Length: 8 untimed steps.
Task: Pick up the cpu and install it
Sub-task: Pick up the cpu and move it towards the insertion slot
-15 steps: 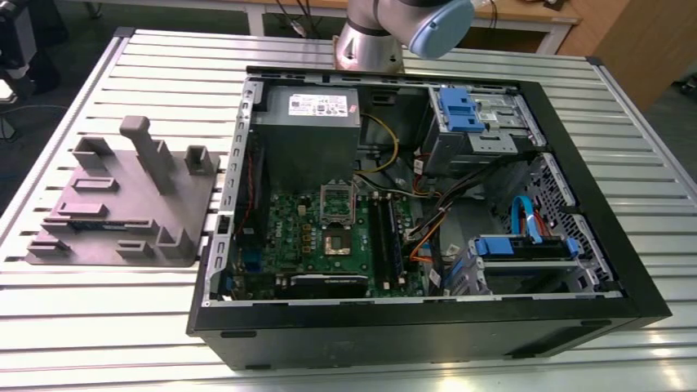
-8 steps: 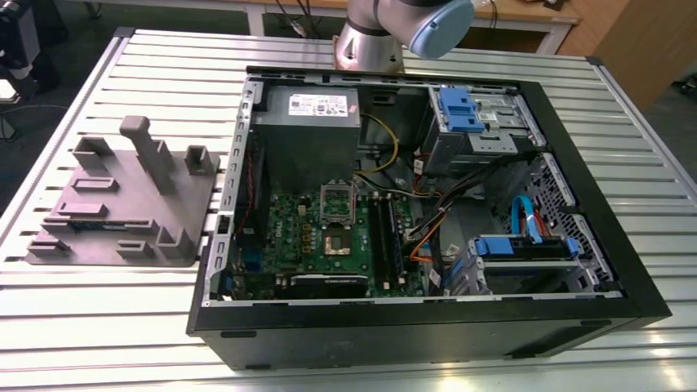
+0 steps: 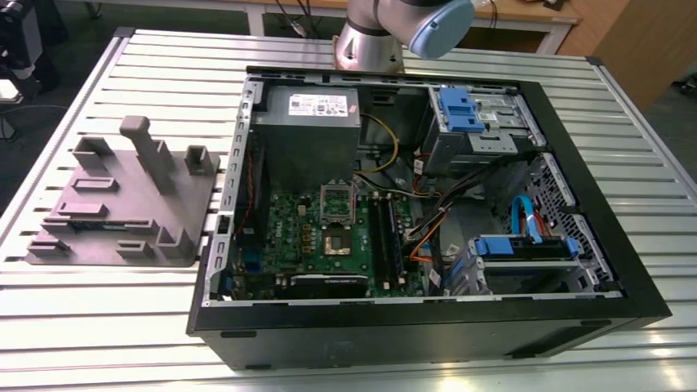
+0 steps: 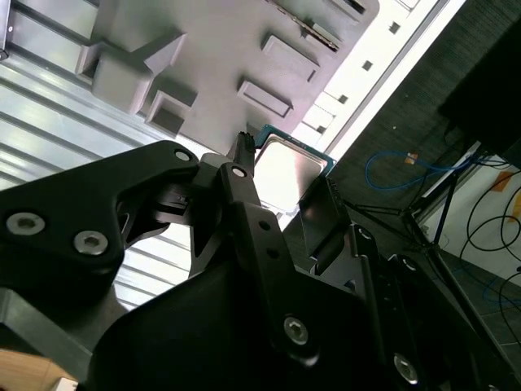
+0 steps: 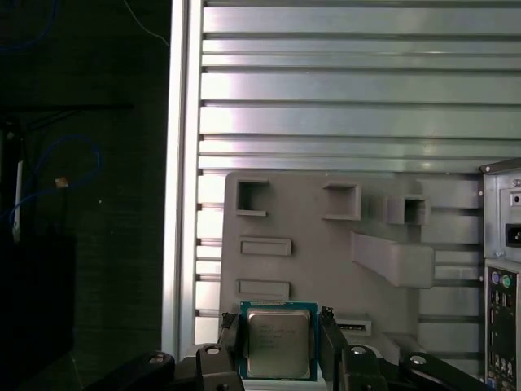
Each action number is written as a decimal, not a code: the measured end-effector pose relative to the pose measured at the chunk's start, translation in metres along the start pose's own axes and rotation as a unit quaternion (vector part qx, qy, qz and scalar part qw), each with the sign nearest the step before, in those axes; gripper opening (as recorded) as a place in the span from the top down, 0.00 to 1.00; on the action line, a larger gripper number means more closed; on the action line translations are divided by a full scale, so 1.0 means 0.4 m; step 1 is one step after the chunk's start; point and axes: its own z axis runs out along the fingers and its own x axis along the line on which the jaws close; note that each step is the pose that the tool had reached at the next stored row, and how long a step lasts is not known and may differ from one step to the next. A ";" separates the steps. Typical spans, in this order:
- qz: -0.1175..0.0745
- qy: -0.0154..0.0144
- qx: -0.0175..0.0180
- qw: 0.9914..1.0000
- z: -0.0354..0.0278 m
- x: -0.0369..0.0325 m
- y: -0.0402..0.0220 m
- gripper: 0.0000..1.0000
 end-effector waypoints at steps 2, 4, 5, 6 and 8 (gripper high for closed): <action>0.000 0.000 0.000 1.000 0.000 -0.001 0.000 0.53; 0.000 0.000 0.000 1.000 0.000 -0.005 0.000 0.53; 0.000 0.000 0.000 1.000 0.000 -0.007 0.000 0.53; 0.000 0.000 0.000 1.000 0.000 -0.007 0.000 0.53; 0.000 0.000 0.000 1.000 0.000 -0.008 0.000 0.53</action>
